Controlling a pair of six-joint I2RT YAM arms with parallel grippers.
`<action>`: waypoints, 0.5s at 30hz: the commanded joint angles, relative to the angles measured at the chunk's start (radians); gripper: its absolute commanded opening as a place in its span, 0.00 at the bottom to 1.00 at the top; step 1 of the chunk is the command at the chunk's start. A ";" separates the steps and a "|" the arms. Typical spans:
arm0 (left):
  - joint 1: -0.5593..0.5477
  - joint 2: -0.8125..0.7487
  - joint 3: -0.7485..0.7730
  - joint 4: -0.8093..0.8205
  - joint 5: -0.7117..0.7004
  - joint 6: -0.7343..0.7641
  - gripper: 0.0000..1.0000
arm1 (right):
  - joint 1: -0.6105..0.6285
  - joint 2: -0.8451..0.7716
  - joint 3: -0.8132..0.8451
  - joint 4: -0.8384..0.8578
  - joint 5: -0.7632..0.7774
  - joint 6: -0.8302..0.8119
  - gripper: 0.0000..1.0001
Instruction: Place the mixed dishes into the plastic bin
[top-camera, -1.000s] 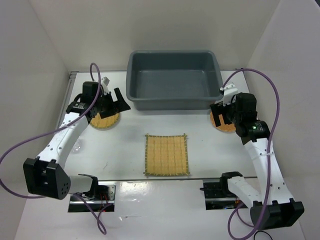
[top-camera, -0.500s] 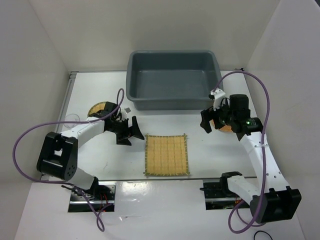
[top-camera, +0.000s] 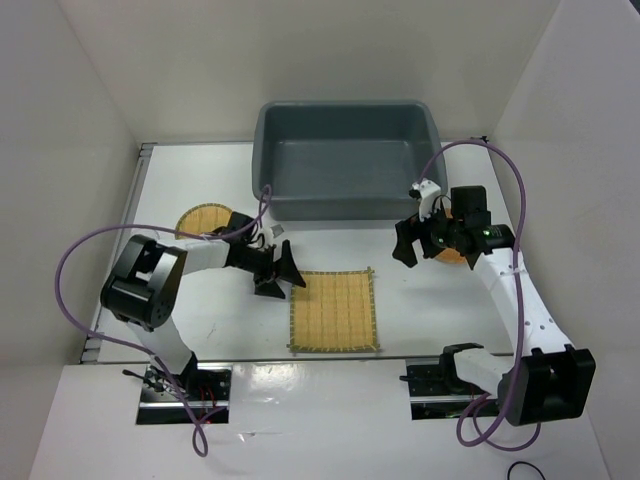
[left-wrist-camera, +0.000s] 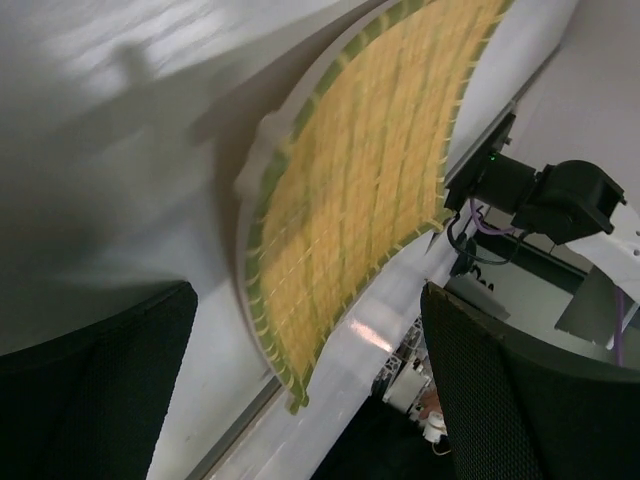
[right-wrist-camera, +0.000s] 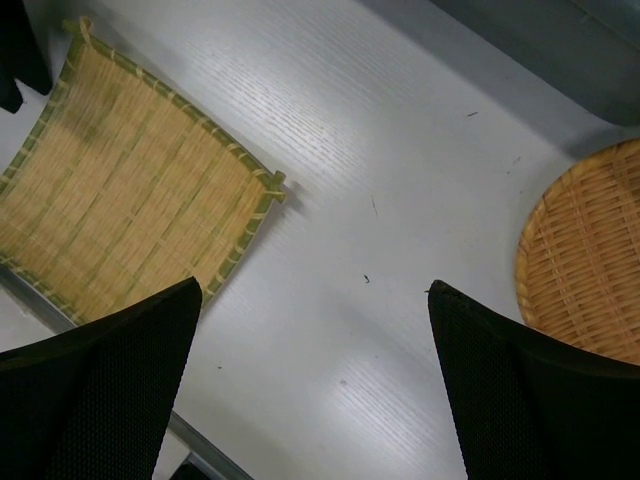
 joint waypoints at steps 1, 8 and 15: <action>-0.027 0.064 0.032 0.083 -0.014 0.053 1.00 | -0.009 0.011 0.039 -0.030 -0.056 -0.034 0.98; -0.065 0.139 0.032 0.189 -0.023 0.064 1.00 | -0.009 0.020 0.048 -0.056 -0.088 -0.096 0.62; -0.104 0.227 0.081 0.222 -0.001 0.116 1.00 | -0.009 0.011 0.057 -0.065 -0.079 -0.096 0.68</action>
